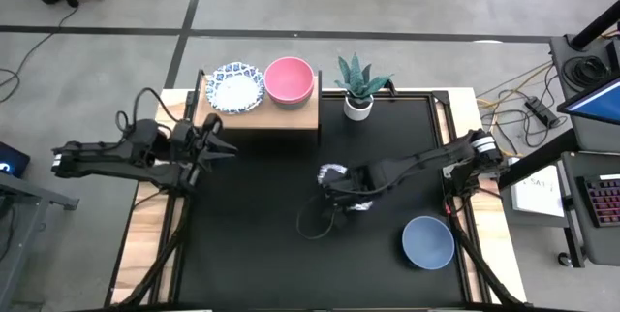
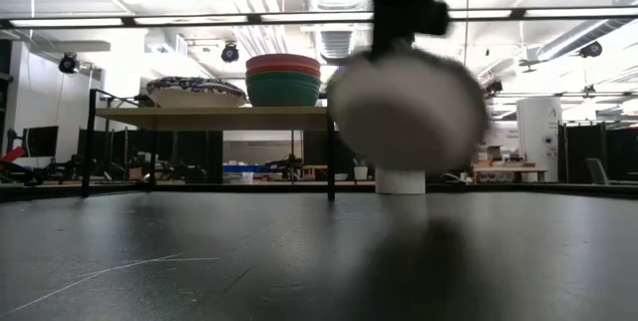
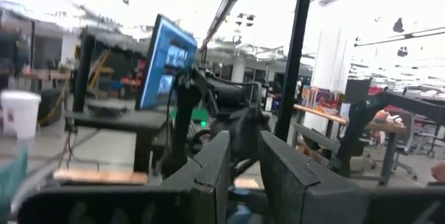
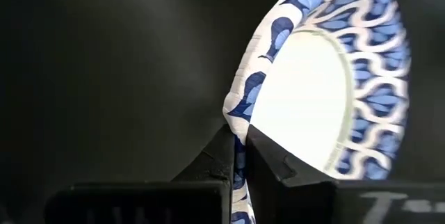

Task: Place and stack bowls onto a shelf
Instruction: Stack the white bowl on top of the white bowl on the shelf

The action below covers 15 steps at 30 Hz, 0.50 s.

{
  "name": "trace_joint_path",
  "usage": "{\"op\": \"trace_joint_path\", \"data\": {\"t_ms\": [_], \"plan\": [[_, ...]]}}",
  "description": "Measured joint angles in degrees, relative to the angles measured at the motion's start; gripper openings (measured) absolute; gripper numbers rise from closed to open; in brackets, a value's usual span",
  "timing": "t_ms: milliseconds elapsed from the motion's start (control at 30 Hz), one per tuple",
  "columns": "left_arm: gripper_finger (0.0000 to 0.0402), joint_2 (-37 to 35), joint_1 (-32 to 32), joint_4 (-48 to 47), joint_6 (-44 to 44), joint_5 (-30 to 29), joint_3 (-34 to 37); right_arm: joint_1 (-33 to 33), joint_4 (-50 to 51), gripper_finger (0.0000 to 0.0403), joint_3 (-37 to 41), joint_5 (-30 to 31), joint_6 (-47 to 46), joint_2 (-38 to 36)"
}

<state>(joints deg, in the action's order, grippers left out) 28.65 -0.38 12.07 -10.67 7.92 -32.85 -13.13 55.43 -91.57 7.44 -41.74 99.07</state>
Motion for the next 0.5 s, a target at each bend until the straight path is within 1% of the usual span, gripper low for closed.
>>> {"op": "trace_joint_path", "data": {"t_ms": [133, 233, 333, 500], "plan": [[0.0060, -0.91, 0.00, -0.62, 2.18, 0.00, -2.13, -0.28, -4.98, 0.0013, -7.19, 2.30, 10.83, -0.02], [0.0060, -1.74, 0.00, -1.77, 3.87, -0.02, -3.63, -0.27, -10.91, 0.0013, -11.05, 3.15, 21.83, -0.02], [0.0060, -2.63, 0.00, -2.43, 5.10, -0.02, -4.74, 0.01, -17.62, 0.0013, -13.74, 3.59, 32.50, 0.18], [0.0060, -4.01, 0.00, -2.39, 6.58, -0.07, -5.58, 1.53, -29.85, 0.0013, -15.01, 7.19, 48.91, 0.28]]}}
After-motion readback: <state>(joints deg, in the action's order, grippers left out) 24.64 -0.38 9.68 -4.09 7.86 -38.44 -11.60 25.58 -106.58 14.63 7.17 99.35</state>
